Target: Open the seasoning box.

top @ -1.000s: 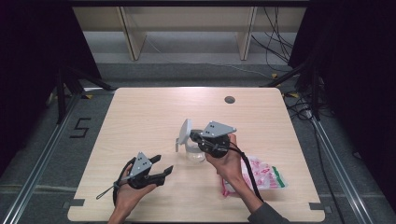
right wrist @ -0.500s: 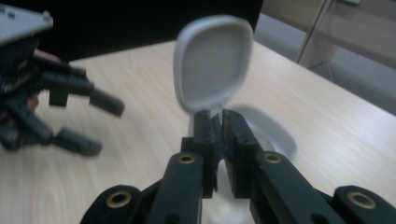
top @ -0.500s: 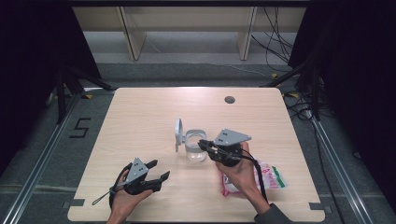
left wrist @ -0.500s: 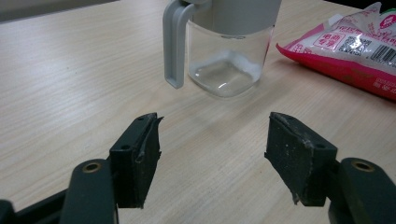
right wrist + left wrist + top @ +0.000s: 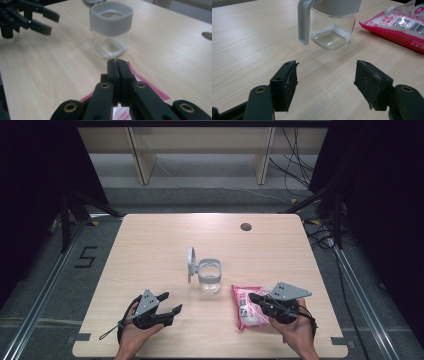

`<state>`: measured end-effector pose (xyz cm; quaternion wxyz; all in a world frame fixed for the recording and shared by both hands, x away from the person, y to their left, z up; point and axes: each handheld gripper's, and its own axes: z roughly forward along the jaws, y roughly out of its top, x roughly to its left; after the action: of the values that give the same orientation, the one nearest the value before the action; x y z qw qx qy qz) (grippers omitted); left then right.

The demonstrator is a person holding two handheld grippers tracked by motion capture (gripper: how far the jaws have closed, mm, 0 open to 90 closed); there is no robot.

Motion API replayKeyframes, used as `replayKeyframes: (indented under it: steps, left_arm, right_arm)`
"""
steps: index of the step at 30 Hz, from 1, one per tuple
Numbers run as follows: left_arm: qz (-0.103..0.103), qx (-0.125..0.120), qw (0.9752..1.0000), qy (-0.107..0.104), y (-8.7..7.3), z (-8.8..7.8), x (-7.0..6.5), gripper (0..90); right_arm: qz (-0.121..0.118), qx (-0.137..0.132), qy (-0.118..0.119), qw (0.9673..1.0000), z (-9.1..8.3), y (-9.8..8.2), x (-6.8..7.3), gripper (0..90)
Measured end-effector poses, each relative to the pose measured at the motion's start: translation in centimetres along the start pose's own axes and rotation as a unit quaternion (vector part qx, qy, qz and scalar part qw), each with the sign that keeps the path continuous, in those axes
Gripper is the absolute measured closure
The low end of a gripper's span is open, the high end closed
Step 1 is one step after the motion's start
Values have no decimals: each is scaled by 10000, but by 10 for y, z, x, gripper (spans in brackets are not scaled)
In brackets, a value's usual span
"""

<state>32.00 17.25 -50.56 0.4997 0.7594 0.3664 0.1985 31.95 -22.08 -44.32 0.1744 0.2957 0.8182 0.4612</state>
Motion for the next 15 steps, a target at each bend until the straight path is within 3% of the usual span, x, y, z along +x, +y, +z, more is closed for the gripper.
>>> replayKeyframes:
  steps: [2,4,6,8,12,15]
  left_arm:
    - [15,35,10000,27,0,-1,1,336]
    - [-38,-11,10000,5,1,-1,2,336]
    - [77,14,10000,-2,1,-2,4,337]
    - [-92,5,10000,8,0,-2,2,337]
    - [-91,-25,10000,-7,1,-2,1,334]
    - [-63,54,10000,33,1,-1,1,319]
  right_arm:
    - [92,166,123,9997,2,-7,7,900]
    - [-37,215,187,9996,6,-12,10,900]
    - [-32,360,218,9991,9,-16,14,900]
    - [-108,487,213,9985,14,-19,19,900]
    - [-279,644,304,9971,24,-23,25,900]
    - [-235,699,341,9967,30,-23,28,900]
